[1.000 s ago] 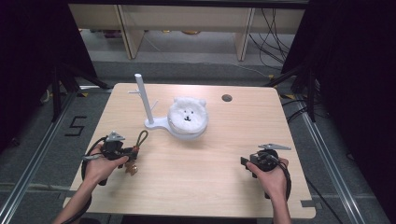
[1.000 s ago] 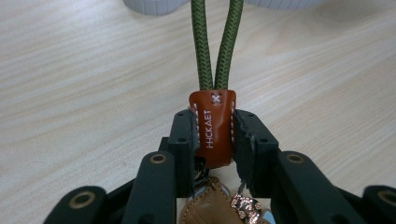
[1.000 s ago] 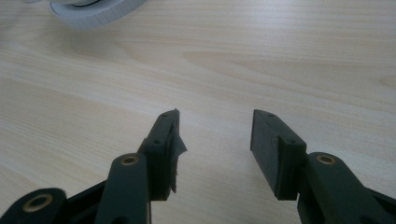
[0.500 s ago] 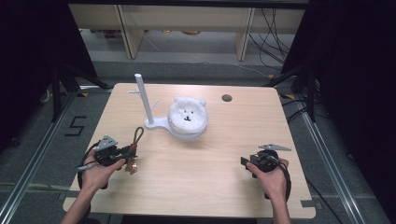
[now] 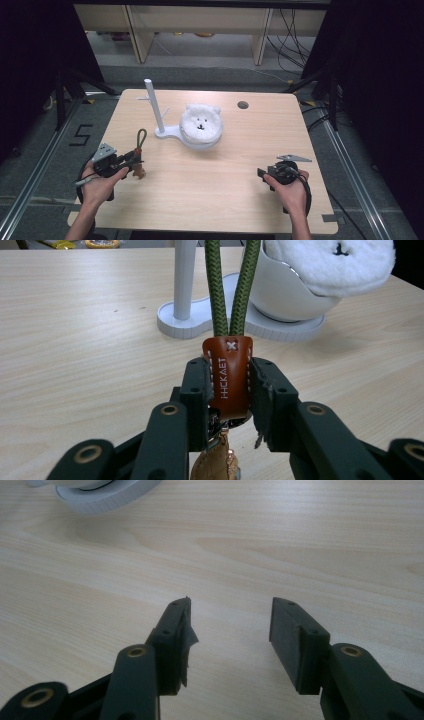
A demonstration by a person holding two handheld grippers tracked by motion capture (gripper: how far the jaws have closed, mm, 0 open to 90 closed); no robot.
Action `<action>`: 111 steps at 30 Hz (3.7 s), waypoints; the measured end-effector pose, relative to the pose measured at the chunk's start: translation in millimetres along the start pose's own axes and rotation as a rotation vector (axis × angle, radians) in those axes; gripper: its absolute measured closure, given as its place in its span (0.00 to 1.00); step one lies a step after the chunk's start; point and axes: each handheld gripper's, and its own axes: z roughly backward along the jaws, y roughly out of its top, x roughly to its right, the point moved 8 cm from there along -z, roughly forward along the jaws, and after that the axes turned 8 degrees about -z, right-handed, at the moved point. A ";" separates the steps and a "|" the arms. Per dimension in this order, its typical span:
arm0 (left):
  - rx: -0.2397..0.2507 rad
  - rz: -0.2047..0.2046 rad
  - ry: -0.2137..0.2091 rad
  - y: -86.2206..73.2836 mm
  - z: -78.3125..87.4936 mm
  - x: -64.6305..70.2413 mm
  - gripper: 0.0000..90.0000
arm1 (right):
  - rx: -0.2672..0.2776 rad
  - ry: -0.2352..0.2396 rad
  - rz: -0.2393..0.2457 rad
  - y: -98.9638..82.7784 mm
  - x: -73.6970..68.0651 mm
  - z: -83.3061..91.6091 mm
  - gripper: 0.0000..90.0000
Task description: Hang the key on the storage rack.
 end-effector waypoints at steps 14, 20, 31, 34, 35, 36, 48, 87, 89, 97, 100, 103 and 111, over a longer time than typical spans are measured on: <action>0.073 -0.009 0.009 29.5 2.2 -2.7 0.77 | -0.001 -0.001 0.009 -0.3 -2.0 0.2 0.58; 0.100 -0.016 0.008 40.3 -0.3 -1.3 0.77 | 0.006 0.016 0.002 0.9 -2.9 1.1 0.57; 0.119 -0.038 0.011 56.5 -4.6 0.4 0.77 | 0.014 0.003 0.003 2.3 -1.6 2.8 0.57; 0.124 -0.038 0.011 59.7 -6.4 0.2 0.77 | 0.012 0.003 0.006 2.0 -1.6 2.7 0.57; 0.128 -0.038 0.012 60.7 -7.1 0.0 0.77 | 0.011 0.000 0.007 1.9 -1.5 2.9 0.57; 0.127 -0.038 0.013 61.4 -7.7 -0.4 0.77 | 0.011 0.002 0.007 1.8 -1.7 2.7 0.57; 0.145 -0.029 0.027 70.3 -8.7 -5.4 0.77 | 0.008 0.007 0.006 1.1 -2.5 2.3 0.57; 0.141 0.006 0.067 85.8 -25.1 -29.2 0.76 | 0.006 0.002 0.008 1.0 -1.8 2.8 0.56; 0.140 0.007 0.067 86.0 -26.0 -29.2 0.76 | 0.003 -0.006 0.001 0.6 -1.4 2.8 0.56; 0.138 0.026 0.072 86.3 -31.5 -31.7 0.76 | 0.011 -0.002 0.005 1.6 -0.9 2.8 0.55; 0.132 0.033 0.078 84.8 -33.4 -33.3 0.76 | 0.009 0.000 0.001 1.3 -1.2 3.0 0.55; 0.126 0.037 0.075 83.1 -36.7 -33.1 0.76 | 0.007 0.005 -0.002 1.1 -1.7 3.3 0.55; 0.116 0.050 0.073 79.5 -42.7 -33.9 0.76 | 0.003 -0.004 0.001 0.4 -1.6 2.6 0.55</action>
